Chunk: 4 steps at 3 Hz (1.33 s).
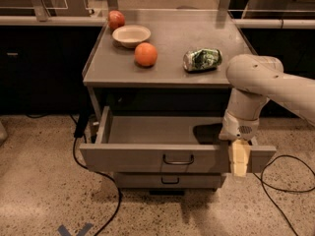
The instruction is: Open top drawer
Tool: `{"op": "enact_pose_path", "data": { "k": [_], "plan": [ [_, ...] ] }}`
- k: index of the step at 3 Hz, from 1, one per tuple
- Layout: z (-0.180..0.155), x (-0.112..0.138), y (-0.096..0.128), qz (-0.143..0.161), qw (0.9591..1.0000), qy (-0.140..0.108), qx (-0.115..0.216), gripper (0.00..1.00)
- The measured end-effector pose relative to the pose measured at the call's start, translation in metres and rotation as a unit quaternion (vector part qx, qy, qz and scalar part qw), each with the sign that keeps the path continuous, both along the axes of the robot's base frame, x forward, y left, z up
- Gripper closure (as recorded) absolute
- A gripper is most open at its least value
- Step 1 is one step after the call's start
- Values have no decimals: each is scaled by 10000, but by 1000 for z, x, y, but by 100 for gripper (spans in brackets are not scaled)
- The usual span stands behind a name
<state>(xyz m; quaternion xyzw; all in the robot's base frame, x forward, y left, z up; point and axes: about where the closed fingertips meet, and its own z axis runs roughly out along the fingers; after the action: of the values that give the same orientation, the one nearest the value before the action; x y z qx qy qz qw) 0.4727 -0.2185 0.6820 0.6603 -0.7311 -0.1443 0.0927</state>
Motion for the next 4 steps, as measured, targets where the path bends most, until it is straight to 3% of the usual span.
{"op": "enact_pose_path", "data": {
  "k": [1, 2, 3, 4],
  "plan": [
    [7, -40, -4, -14, 9999, 165, 5, 0],
    [12, -58, -10, -75, 9996, 279, 53, 0],
    [32, -97, -23, -166, 9967, 781, 159, 0],
    [28, -95, -22, -166, 9967, 778, 161, 0]
  ]
}}
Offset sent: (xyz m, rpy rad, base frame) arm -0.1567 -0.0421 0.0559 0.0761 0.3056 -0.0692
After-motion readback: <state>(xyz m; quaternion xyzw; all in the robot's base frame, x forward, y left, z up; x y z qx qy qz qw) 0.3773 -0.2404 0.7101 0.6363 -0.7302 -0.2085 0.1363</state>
